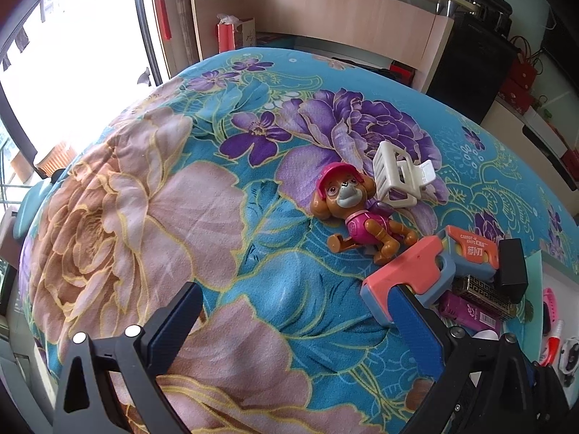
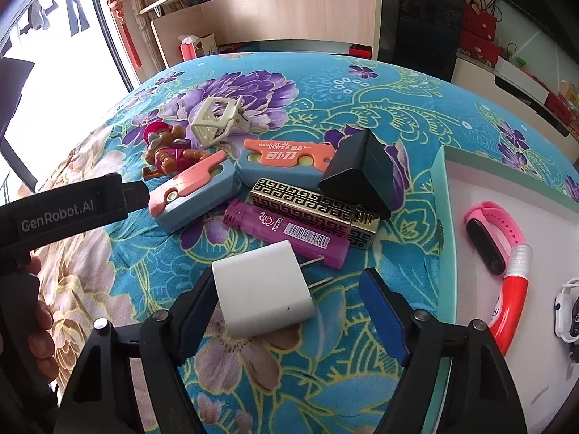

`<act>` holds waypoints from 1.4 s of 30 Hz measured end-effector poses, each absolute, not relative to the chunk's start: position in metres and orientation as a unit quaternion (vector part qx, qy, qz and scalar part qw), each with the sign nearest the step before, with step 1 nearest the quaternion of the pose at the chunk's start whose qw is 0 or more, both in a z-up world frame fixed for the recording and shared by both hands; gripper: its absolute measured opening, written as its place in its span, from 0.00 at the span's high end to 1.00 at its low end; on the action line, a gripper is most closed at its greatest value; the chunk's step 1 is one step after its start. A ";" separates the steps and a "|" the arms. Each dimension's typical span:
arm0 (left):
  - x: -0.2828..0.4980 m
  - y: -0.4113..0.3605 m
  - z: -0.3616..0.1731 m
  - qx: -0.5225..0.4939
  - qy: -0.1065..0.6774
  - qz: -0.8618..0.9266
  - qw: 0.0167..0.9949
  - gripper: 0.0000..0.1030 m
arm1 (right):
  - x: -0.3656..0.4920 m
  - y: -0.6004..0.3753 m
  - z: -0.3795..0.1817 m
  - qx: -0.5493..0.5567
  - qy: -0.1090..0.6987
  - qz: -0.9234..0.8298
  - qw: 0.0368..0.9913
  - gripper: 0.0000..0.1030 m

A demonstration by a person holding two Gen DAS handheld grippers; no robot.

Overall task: Organize rigid objects
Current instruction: 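Grasp the white square plug with the right gripper while the left gripper grasps the pink-blue knife case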

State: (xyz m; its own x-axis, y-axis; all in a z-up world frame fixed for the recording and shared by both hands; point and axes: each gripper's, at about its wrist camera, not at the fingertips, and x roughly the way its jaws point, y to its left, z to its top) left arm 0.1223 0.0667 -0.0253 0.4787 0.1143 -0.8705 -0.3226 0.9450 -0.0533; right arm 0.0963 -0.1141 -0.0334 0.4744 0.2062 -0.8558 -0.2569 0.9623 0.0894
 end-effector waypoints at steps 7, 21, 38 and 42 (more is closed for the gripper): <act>0.127 0.055 -0.024 -0.104 0.493 0.108 0.857 0.00 | 0.094 -0.119 -0.032 -0.019 0.496 0.130 0.858 0.35; 0.145 0.034 -0.029 -0.111 0.484 0.072 0.865 0.00 | 0.091 -0.131 -0.028 0.006 0.496 0.129 0.859 0.41; 0.158 0.015 -0.041 -0.090 0.502 0.046 0.859 0.05 | 0.091 -0.140 -0.025 0.016 0.493 0.122 0.862 0.41; 0.158 0.015 -0.041 -0.089 0.502 0.046 0.859 0.07 | 0.091 -0.140 -0.025 0.017 0.493 0.122 0.861 0.41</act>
